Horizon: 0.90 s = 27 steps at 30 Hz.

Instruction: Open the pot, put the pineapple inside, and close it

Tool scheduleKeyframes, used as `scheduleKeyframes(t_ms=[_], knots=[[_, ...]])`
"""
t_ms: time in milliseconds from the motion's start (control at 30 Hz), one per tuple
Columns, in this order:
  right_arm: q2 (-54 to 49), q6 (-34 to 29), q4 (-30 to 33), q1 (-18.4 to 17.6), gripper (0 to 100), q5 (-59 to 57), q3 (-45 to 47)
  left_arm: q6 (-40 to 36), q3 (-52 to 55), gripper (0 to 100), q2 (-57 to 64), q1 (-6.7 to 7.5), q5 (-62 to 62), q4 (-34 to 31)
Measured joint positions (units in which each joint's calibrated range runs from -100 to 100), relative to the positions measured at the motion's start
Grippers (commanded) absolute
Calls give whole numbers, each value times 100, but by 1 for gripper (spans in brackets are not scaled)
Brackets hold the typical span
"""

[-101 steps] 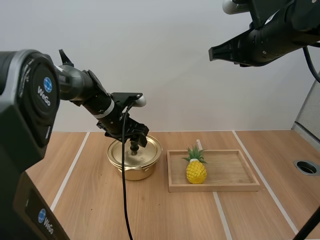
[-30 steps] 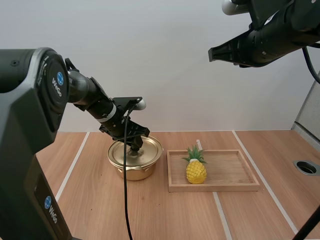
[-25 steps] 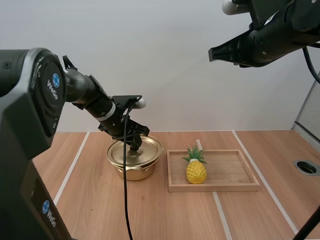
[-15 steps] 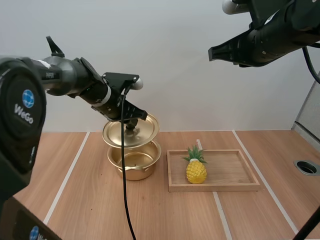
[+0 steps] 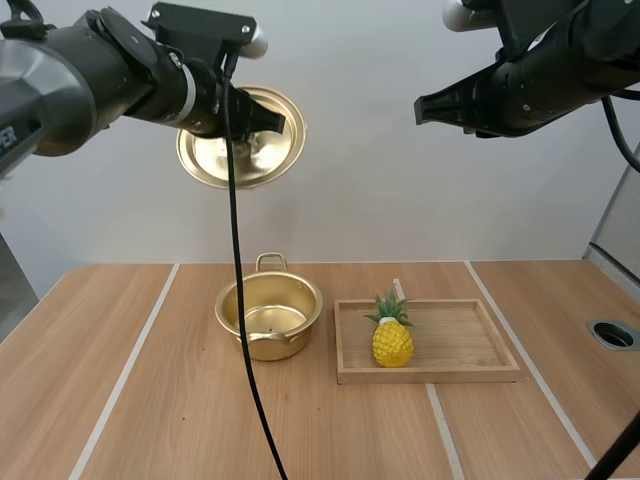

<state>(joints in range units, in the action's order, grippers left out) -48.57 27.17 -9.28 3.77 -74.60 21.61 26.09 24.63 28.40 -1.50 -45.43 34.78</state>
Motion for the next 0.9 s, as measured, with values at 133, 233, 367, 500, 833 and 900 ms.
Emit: scheduleKeyframes(t_ms=[133, 233, 367, 500, 833, 900], knots=[[0, 0, -10, 0, 0, -38, 0, -11, 0, 0, 495, 0, 950, 38], [0, 0, -10, 0, 0, -38, 0, -23, -12, 0, 812, 0, 1512, 123], [0, 0, -63, 0, 0, -38, 0, -31, -12, 0, 1178, 0, 2106, 274], [0, 0, -146, 0, 0, -38, 0, -36, -12, 0, 1578, 0, 2754, 454], [0, 254, -663, 0, 0, -94, 0, -44, -12, 0, 2137, 0, 3399, 583], [13, 280, -694, 0, 0, -111, 0, -44, -16, 0, 2164, 0, 3399, 583]])
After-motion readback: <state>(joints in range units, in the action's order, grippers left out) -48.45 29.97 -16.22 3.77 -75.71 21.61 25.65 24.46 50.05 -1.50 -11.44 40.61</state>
